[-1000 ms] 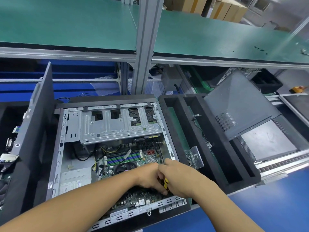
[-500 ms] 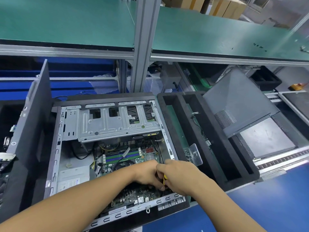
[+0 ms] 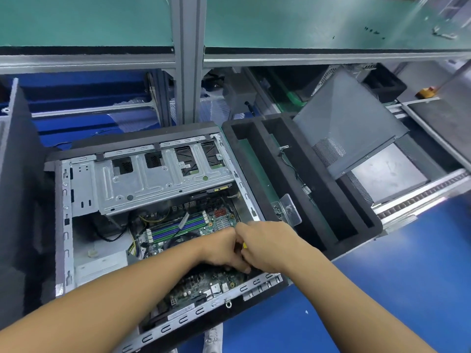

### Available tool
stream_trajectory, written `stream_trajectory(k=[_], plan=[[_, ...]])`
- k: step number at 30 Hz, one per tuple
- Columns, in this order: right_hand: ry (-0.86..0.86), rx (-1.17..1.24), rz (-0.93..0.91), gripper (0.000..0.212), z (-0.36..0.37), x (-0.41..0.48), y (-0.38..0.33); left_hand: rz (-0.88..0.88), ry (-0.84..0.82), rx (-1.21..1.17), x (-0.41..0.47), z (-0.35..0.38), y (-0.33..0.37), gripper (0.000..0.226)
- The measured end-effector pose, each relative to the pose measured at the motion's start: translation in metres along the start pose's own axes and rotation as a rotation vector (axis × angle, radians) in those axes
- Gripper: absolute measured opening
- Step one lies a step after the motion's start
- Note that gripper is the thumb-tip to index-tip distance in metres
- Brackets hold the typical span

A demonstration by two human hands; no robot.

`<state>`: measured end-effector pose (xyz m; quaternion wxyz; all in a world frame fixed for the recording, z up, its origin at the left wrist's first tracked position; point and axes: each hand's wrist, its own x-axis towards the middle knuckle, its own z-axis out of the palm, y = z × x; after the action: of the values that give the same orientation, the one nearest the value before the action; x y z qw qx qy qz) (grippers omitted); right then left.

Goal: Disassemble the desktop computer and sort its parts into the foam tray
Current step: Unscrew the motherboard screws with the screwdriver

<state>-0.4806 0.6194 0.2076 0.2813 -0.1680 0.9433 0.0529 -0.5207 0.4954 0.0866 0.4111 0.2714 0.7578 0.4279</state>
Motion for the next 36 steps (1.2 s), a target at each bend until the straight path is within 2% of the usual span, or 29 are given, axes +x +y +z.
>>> stream_trajectory(k=[4, 9, 12, 14, 16, 18, 22, 26, 28, 30, 33, 36], plan=[[-0.016, 0.031, 0.018, 0.03, 0.0, -0.001, -0.002, -0.008, -0.058, 0.003, -0.001, 0.0, -0.002, 0.018], [0.07, -0.095, 0.074, 0.042, 0.004, -0.001, -0.002, 0.02, -0.02, 0.104, -0.001, 0.003, 0.001, 0.037], [0.039, -0.08, 0.066, 0.03, 0.003, 0.0, -0.002, 0.013, -0.007, 0.132, -0.003, 0.003, 0.003, 0.047], [0.0, -0.056, 0.045, 0.024, 0.001, -0.002, -0.002, 0.011, -0.023, 0.157, -0.003, 0.003, 0.002, 0.04], [-0.015, -0.038, 0.038, 0.024, 0.001, -0.004, -0.003, 0.013, -0.009, 0.181, -0.003, 0.002, 0.001, 0.026], [0.005, -0.05, 0.044, 0.025, 0.0, -0.006, -0.003, 0.02, 0.007, 0.198, -0.002, 0.003, 0.001, 0.022], [0.067, -0.148, 0.048, 0.047, 0.003, -0.005, -0.003, 0.041, 0.04, 0.232, -0.001, 0.008, 0.001, 0.03], [0.074, -0.125, 0.038, 0.032, 0.006, -0.002, -0.006, 0.017, 0.001, 0.138, -0.005, 0.005, 0.004, 0.043], [0.05, -0.087, 0.035, 0.028, 0.005, -0.003, -0.005, -0.014, -0.096, 0.057, -0.006, -0.001, 0.005, 0.036], [0.029, -0.079, 0.031, 0.033, 0.005, -0.004, -0.006, -0.033, -0.156, -0.049, -0.004, -0.003, 0.004, 0.019], [0.042, -0.083, 0.017, 0.041, 0.007, -0.004, -0.005, -0.04, -0.125, -0.075, -0.004, -0.001, 0.004, 0.009], [0.1, -0.105, 0.033, 0.046, 0.008, -0.003, -0.002, -0.01, -0.106, -0.071, -0.004, 0.0, 0.006, 0.017]])
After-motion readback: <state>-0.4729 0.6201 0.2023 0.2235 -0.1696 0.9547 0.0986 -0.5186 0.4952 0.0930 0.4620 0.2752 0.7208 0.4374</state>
